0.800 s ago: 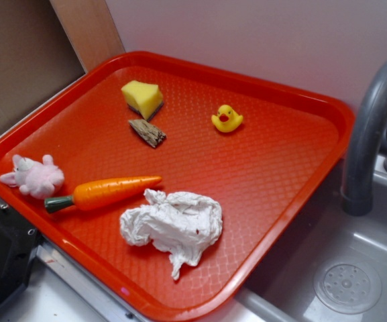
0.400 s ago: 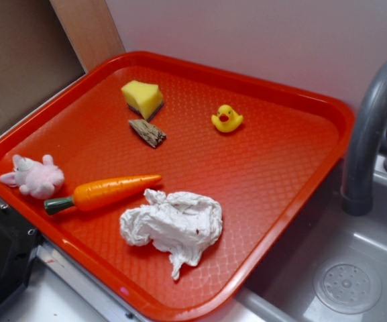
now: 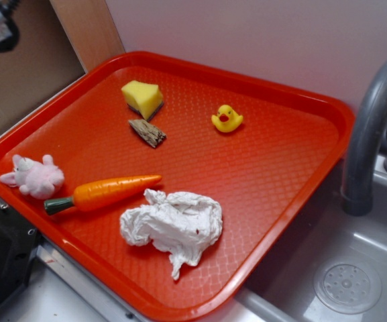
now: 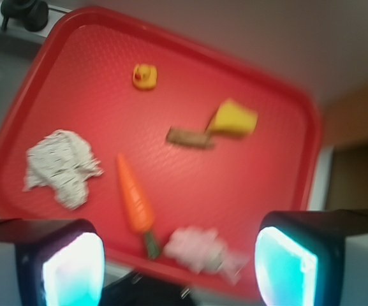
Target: Grab the white paper.
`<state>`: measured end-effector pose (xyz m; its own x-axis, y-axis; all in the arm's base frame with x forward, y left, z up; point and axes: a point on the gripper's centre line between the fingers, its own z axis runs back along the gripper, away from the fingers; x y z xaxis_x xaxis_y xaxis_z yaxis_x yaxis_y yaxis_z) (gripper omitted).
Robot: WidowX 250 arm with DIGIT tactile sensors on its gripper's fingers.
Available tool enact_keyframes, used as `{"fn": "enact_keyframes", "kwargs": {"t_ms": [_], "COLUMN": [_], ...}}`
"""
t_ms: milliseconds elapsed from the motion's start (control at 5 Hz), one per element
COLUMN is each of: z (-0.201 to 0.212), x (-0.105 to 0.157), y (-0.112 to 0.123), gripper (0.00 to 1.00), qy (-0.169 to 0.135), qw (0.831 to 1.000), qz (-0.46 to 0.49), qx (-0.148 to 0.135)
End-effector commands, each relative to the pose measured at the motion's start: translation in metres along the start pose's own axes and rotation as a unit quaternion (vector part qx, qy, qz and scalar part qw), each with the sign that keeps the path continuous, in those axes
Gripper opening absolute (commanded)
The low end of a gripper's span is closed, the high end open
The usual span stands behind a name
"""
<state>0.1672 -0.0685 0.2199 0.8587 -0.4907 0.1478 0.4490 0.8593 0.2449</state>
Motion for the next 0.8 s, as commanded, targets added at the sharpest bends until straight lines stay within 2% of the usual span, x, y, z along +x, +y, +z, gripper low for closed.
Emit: {"fn": "enact_keyframes", "kwargs": {"t_ms": [0,200,400,600], "z": [-0.035,-0.059,-0.083,-0.106], "x": [0.020,0.011,0.003,-0.006], "y": [-0.097,-0.115,-0.115,-0.119], "gripper": [1.00,1.00,1.00,1.00], "qy": [-0.029,-0.019,0.013,0.033], "qw": [0.966,0.924,0.909,0.905], "qz": [-0.254,-0.377,-0.413,-0.421], "qx": [-0.039,-0.062,-0.059,-0.052]}}
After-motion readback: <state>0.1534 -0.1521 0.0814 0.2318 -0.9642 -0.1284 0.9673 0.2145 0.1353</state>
